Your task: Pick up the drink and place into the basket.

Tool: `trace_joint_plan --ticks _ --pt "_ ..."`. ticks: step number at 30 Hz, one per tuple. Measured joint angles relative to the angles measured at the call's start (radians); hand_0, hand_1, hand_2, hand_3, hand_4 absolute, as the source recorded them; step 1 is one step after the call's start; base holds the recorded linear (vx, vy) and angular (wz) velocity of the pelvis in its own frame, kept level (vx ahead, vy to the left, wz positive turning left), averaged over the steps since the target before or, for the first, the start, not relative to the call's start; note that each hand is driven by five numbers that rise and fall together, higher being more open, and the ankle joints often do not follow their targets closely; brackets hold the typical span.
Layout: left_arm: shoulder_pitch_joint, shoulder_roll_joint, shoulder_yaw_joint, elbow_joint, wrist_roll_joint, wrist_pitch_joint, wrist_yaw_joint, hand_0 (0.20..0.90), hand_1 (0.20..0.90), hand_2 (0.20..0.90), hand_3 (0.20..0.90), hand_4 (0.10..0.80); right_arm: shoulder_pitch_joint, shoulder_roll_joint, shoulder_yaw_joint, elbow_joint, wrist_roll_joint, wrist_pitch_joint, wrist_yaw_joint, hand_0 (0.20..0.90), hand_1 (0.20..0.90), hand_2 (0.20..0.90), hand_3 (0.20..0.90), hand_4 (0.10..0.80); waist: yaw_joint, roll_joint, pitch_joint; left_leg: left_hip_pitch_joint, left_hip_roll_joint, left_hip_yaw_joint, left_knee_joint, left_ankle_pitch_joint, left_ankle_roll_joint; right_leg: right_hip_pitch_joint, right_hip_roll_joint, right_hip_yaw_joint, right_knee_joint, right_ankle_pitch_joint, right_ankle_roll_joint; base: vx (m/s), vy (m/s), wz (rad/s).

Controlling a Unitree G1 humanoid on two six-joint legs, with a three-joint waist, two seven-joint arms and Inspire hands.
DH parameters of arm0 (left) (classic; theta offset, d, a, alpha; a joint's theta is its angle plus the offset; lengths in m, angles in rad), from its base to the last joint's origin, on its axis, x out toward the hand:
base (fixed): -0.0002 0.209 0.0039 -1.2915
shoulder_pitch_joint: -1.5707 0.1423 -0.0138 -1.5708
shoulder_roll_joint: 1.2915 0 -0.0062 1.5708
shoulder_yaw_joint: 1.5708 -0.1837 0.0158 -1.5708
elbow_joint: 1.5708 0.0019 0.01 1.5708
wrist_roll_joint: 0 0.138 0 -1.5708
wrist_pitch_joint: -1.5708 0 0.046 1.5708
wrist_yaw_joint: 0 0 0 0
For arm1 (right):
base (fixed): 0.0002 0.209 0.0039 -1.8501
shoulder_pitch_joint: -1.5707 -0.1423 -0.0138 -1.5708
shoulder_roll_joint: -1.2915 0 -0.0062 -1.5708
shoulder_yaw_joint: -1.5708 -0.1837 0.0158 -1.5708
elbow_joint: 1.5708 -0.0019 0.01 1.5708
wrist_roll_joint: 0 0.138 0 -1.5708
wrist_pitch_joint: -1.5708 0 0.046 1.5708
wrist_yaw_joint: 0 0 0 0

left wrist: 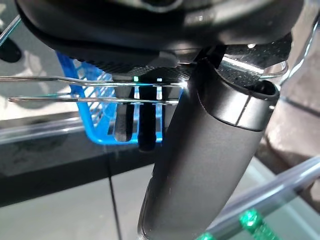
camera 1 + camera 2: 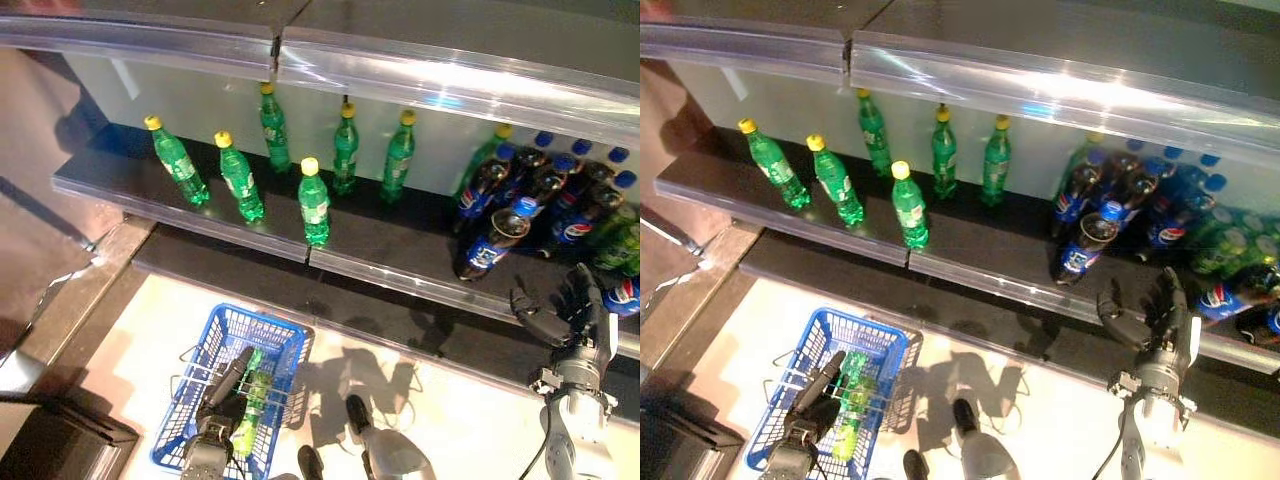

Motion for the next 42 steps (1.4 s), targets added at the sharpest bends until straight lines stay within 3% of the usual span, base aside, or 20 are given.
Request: trace_joint_plan --ticks 10,42 --pt "0.0 0.032 -0.015 0.032 0.0 0.029 0.0 0.3 0.3 0.3 0.2 0.1 -0.032 -0.027 0.0 0.084 -0.033 0.026 -0.004 0.9 0.9 0.9 0.9 0.8 0.046 0.003 0.003 -0.007 0.001 -0.031 0.0 0.001 0.002 0.005 -0.005 -0.032 0.0 -0.006 0.001 0.04 -0.046 0.09" --pt "-0.027 0.076 -0.038 0.041 0.0 0.085 -0.005 0.3 0.3 0.3 0.2 0.1 -0.141 -0.082 0.0 0.255 0.018 0.099 -0.02 0.9 0.9 0.9 0.9 0.8 0.1 0.002 0.052 0.004 0.0 -0.096 0.033 0.001 0.002 0.056 -0.019 -0.098 0.0 -0.019 -0.003 0.041 -0.017 0.06"
